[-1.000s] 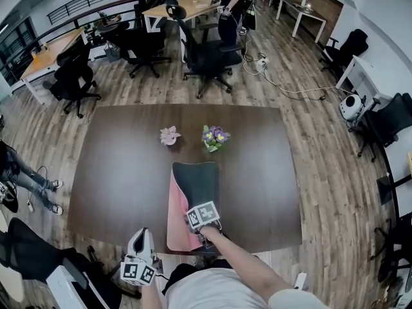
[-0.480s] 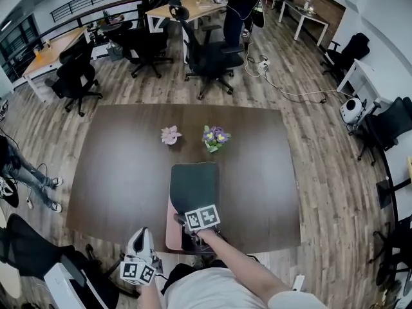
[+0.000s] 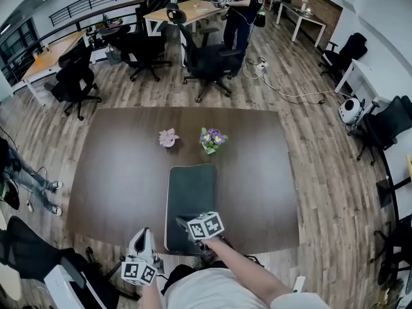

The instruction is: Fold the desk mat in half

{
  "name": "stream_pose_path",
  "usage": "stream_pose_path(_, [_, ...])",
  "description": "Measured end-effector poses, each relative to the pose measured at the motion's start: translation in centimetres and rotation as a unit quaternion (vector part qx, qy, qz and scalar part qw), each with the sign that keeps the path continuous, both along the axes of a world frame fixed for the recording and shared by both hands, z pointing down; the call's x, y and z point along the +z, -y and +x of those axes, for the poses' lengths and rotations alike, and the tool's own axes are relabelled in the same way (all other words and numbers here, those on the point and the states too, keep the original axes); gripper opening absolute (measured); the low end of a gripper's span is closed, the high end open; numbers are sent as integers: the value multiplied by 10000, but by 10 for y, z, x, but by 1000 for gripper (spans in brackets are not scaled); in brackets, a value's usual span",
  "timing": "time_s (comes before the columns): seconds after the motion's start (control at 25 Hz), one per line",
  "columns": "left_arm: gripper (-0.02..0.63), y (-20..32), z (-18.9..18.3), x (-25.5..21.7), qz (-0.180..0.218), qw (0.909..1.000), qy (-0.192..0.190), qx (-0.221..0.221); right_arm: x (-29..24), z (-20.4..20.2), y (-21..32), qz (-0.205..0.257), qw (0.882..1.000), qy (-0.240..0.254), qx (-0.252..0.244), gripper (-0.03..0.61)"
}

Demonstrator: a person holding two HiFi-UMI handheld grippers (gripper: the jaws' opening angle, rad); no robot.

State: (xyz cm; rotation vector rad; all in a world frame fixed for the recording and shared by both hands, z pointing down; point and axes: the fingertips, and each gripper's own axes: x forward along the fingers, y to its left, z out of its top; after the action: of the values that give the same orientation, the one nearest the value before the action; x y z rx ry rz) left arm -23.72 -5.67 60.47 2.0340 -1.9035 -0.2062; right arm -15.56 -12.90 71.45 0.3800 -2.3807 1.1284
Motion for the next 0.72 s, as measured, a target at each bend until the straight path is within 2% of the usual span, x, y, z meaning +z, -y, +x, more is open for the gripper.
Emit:
stream_pose_path(0.12, [3, 2, 2, 1, 21, 10000, 19, 36, -15, 4, 2, 297, 9993, 201, -85, 2])
stream_pose_path(0.24, [3, 3, 6, 0, 67, 9999, 77, 115, -39, 15, 7, 792, 9959, 422, -114, 2])
stream_pose_path(0.44, [3, 11, 13, -5, 121, 9997, 87, 211, -88, 55, 26, 1759, 9808, 796, 255, 0])
stream_pose_path(0.56, [3, 15, 16, -8, 161, 9995, 84, 268, -122, 95, 39, 2339, 9634, 1088, 730, 0])
stream_pose_path(0.72, [3, 20, 16, -10, 226, 9988, 207, 374, -157, 165, 48, 3405, 9246, 1021, 1367, 0])
